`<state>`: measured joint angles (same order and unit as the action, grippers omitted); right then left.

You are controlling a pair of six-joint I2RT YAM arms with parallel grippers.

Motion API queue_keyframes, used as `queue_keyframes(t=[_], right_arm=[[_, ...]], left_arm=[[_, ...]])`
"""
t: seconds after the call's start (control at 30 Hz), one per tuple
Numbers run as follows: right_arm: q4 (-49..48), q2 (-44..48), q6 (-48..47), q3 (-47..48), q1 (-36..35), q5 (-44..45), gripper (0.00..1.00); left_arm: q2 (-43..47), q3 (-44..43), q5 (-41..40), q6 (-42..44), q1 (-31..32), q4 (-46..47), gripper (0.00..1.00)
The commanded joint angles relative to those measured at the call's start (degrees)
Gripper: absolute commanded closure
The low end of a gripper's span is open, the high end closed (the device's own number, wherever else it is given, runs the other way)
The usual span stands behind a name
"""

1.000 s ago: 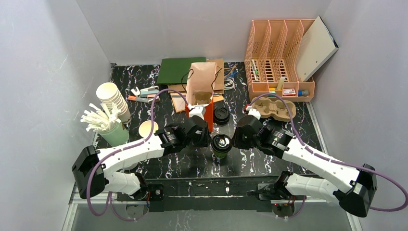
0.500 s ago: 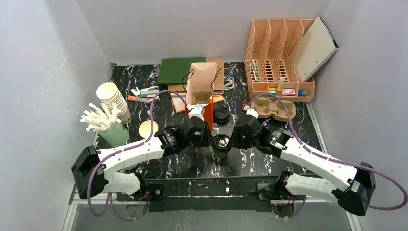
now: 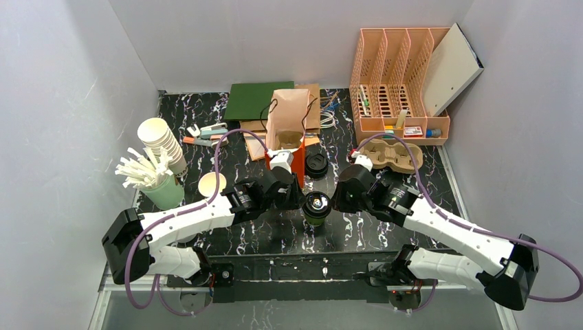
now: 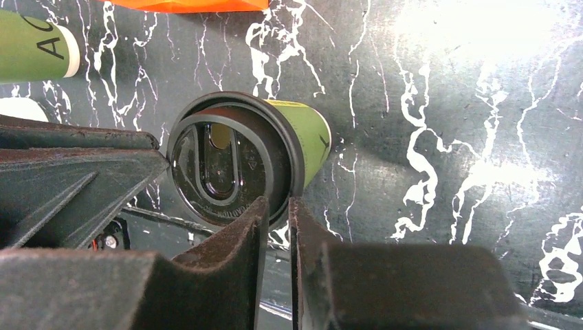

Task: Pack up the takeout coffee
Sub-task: Adjust the cup lid on the coffee cup.

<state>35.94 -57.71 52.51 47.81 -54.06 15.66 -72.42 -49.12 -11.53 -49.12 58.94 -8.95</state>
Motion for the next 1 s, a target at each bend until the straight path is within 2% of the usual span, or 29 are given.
queue_keyframes(t=[0.0, 0.43, 0.97], right_arm=[[2.2, 1.7, 0.6, 0.7, 0.2, 2.9, 0.77], [-0.6, 0.4, 0.3, -1.3, 0.2, 0.5, 0.78], [-1.9, 0.6, -0.1, -2.0, 0.1, -2.4, 0.79]], left_arm=[[1.1, 0.9, -1.4, 0.0, -0.7, -1.3, 0.8], [1.4, 1.6, 0.8, -0.2, -1.2, 0.1, 0.81], [3.7, 0.4, 1.0, 0.6, -1.4, -2.7, 0.82]])
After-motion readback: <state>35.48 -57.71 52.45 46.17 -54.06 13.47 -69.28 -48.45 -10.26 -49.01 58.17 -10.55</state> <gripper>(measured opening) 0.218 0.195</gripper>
